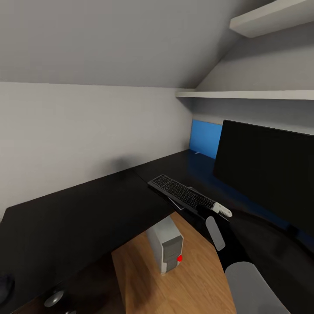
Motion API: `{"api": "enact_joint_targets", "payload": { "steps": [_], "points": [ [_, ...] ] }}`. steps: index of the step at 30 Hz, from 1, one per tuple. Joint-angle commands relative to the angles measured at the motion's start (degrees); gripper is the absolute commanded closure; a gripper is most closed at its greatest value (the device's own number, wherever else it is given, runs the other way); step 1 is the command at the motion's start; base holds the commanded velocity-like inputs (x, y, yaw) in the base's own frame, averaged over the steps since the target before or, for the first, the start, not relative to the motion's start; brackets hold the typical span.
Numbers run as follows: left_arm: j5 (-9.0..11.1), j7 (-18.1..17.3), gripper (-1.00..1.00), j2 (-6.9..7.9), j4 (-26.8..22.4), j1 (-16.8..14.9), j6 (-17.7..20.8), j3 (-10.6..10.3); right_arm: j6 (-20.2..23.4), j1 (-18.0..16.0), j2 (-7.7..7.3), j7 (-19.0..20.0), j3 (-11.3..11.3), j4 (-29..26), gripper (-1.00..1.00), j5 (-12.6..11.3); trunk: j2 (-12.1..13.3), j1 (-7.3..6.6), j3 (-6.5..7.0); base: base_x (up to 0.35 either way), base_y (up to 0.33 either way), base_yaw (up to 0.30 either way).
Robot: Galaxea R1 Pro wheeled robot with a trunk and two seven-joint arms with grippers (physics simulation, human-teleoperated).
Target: In the bedroom, organize the workspace by keeping the computer under the desk, ensuring the monitor is on the desk, placing the keyboard on the desk next to the monitor, placing the mouse on the desk next to the keyboard, moving the folder from the swivel chair onto the desk next to the mouse, stacking the notebook on top of the folder with the pen on top of the notebook, and positioning the swivel chair next to the desk.
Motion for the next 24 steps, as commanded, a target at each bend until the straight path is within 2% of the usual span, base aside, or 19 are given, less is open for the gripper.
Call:
{"api": "enact_joint_targets", "payload": {
  "steps": [1,10,17,24],
  "points": [
    [0.61,0.33,-1.00,0.07,-0.02,-0.06,-0.33,-0.47,0.19,-0.02,0.06,-0.27,-0.07,-0.11,-1.00,-0.44,-0.03,0.00,-0.06,0.000,0.000,0.124],
    [0.61,0.33,-1.00,0.08,-0.02,-0.06,-0.33,-0.47,0.19,-0.02,0.08,-0.28,-0.02,-0.12,-1.00,-0.44,-0.03,0.00,-0.06,0.000,0.000,0.207],
    [0.58,0.33,-1.00,0.07,-0.02,-0.06,-0.33,-0.47,0.19,-0.03,0.10,-0.24,-0.02,-0.12,-1.00,-0.44,-0.03,0.00,-0.06,-0.004,0.000,0.023],
    [0.58,0.33,-1.00,0.07,-0.02,-0.06,-0.33,-0.47,0.19,-0.03,0.10,-0.19,-0.02,-0.12,-1.00,-0.44,-0.03,0.00,-0.06,-0.160,0.000,0.001]
  ]
}}
